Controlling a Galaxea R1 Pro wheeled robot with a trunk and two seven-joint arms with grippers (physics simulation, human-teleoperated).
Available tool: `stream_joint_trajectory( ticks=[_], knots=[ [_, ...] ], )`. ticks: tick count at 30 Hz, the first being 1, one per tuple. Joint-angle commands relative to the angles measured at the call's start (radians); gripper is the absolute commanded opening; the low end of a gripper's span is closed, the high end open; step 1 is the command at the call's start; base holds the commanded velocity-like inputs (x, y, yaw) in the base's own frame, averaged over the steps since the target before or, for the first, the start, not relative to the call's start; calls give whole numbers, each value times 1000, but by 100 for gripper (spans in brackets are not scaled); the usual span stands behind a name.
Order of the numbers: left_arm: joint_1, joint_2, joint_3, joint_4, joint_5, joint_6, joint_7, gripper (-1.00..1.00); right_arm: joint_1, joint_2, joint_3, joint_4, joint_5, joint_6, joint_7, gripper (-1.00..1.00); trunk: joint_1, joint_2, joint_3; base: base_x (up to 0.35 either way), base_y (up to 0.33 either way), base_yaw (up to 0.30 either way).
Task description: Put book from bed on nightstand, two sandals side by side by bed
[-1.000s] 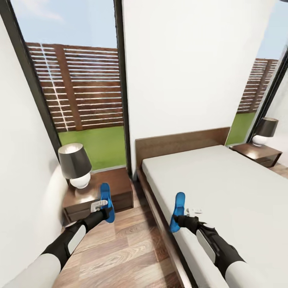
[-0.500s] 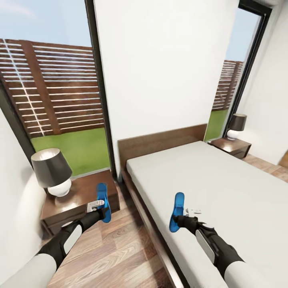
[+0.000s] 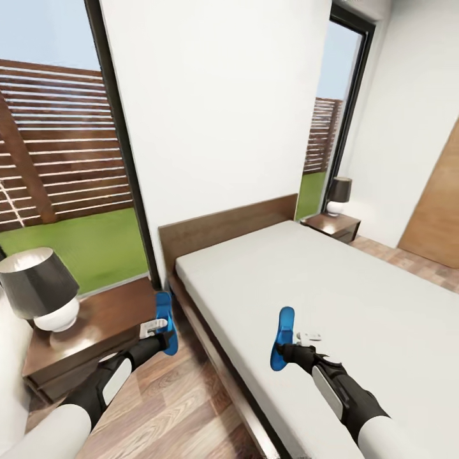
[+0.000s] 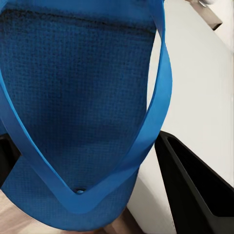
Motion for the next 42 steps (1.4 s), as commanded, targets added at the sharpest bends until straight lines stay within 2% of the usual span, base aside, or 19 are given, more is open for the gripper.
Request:
stream_joint_trajectory(
  ticks=[1, 12, 42],
  knots=[
    [0, 1, -4, -2, 11, 7, -1, -100, -1, 0, 4, -1, -5, 4, 0, -100, 1, -2, -2, 0, 0, -300],
    [0, 2, -3, -2, 11, 7, -3, -100, -1, -2, 2, -1, -6, 4, 0, -100, 1, -2, -2, 0, 129, -300],
    [0, 0, -5, -2, 11, 7, -3, -100, -1, -9, 0, -6, -7, 1, 4, -100, 1, -2, -2, 0, 2, -300]
  ],
)
